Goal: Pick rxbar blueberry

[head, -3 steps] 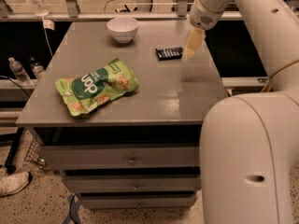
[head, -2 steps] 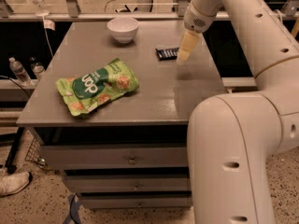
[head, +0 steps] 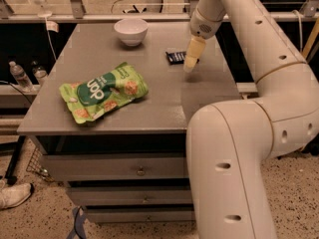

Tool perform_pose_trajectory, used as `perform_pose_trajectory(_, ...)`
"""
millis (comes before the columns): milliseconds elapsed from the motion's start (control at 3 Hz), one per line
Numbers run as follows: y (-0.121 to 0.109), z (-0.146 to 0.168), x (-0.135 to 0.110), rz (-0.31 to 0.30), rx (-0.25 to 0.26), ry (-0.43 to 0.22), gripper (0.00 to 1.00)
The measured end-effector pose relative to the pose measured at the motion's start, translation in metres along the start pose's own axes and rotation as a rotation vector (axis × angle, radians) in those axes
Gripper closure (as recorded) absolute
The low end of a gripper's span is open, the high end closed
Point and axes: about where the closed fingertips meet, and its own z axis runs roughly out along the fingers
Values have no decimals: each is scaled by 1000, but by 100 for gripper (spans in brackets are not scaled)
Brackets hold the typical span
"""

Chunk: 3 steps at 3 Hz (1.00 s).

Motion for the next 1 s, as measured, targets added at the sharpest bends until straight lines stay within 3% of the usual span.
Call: perform_pose_trajectory(1000, 0, 29, -7, -11, -44, 8, 0)
